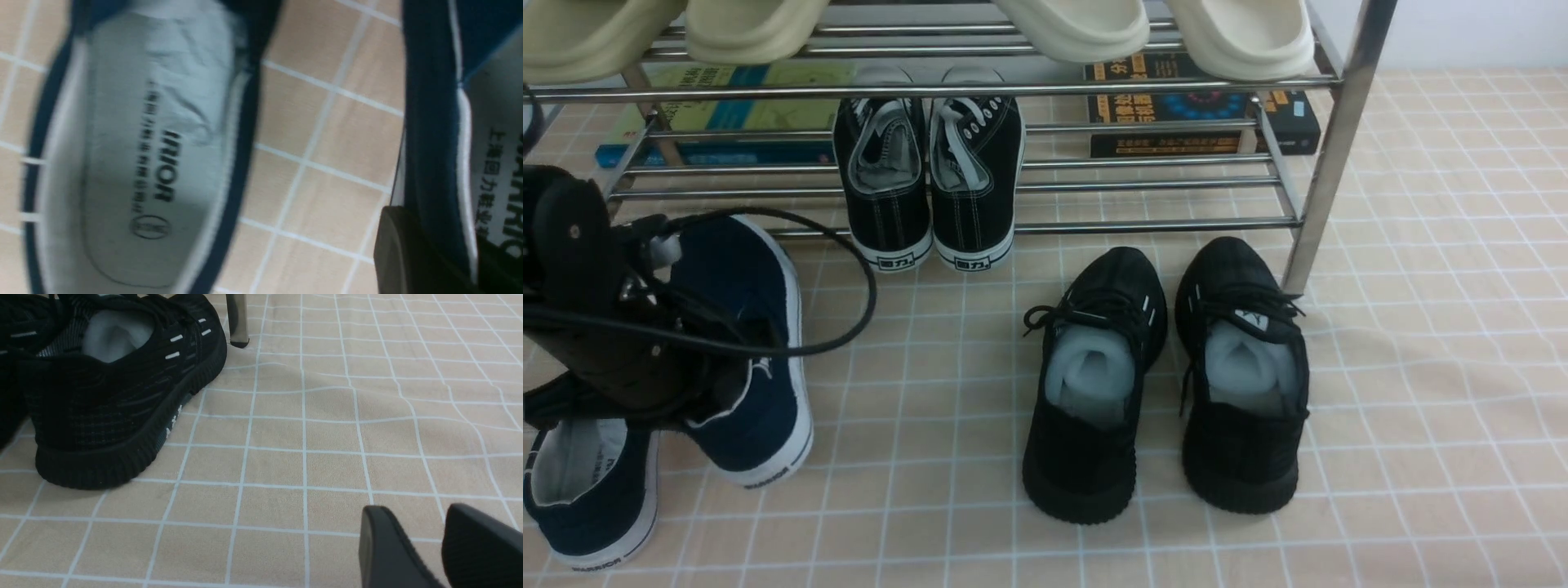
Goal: Take the shoes off the shelf from the light coffee tablecloth by hand.
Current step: 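Set the held shoe down on the floor in front of the rack with the left gripper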
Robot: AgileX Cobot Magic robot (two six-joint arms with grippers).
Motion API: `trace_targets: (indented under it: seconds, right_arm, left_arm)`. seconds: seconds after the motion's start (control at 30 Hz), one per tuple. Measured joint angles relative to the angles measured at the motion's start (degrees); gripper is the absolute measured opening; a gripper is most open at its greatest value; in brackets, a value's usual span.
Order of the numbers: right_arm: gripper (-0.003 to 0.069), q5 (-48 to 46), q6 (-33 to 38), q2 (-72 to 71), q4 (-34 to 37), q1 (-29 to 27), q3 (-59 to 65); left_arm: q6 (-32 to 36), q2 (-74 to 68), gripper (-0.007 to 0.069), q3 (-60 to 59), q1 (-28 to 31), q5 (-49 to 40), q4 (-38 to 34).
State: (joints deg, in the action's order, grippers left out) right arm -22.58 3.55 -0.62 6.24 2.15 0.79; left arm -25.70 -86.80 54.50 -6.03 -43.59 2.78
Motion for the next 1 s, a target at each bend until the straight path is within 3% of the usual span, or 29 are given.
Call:
trace_targets:
  seconds: [0.17,0.33,0.77,1.0]
  right_arm:
    - [0.0239,0.0,0.0,0.0,0.0,0.0,0.0]
    - [0.0239,0.0,0.0,0.0,0.0,0.0,0.0]
    - [0.0239,0.0,0.0,0.0,0.0,0.0,0.0]
    - [0.0239,0.0,0.0,0.0,0.0,0.0,0.0]
  left_arm:
    - [0.0,-0.1,0.0021,-0.4,-2.9,-6.8,0.3]
    - [0.0,-0.1,0.0021,-0.4,-3.1,-7.8,2.5]
    - [-3.4,-0.1,0.0021,-0.4,-3.1,0.8,10.7]
    - [-6.9,-0.2,0.0022,-0.4,-3.4,1.1,16.5]
